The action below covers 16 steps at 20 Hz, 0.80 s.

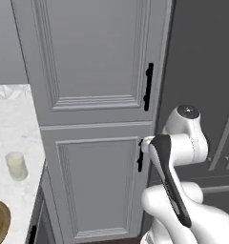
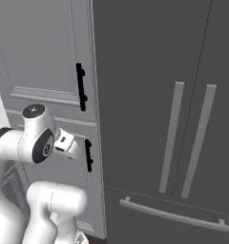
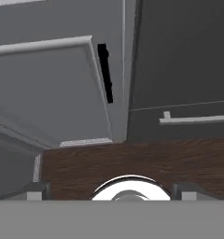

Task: Grab a lemon wedge from the fridge and one ice cube from the ice bowl, and put them in the glass of lemonade.

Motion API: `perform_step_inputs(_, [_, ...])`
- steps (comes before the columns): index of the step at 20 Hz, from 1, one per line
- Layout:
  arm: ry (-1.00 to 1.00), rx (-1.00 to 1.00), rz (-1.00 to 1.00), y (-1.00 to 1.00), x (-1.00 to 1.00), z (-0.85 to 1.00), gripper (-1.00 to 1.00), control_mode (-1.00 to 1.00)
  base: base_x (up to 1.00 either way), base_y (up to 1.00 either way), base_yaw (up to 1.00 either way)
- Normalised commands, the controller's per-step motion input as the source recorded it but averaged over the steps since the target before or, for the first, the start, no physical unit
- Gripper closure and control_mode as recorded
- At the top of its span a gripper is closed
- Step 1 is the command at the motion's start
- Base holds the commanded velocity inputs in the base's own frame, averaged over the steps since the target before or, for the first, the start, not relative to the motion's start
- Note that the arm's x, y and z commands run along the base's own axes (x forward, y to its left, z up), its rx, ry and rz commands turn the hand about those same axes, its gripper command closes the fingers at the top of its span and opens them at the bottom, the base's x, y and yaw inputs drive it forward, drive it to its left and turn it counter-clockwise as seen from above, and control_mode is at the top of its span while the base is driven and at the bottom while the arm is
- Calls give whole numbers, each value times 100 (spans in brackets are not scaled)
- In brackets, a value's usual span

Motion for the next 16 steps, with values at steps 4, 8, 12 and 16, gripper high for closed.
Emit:
perform_step_inputs(4, [0, 0, 0, 0, 0, 0, -100, 100, -1, -96, -31])
perform_step_inputs(8, [0, 0, 0, 0, 0, 0, -100, 100, 0, -99, 0])
perform_step_inputs(12, [0, 0, 0, 0, 0, 0, -100, 100, 0, -79, 2])
perform_step_inputs(16, [0, 0, 0, 0, 0, 0, -100, 100, 5, -57, 13])
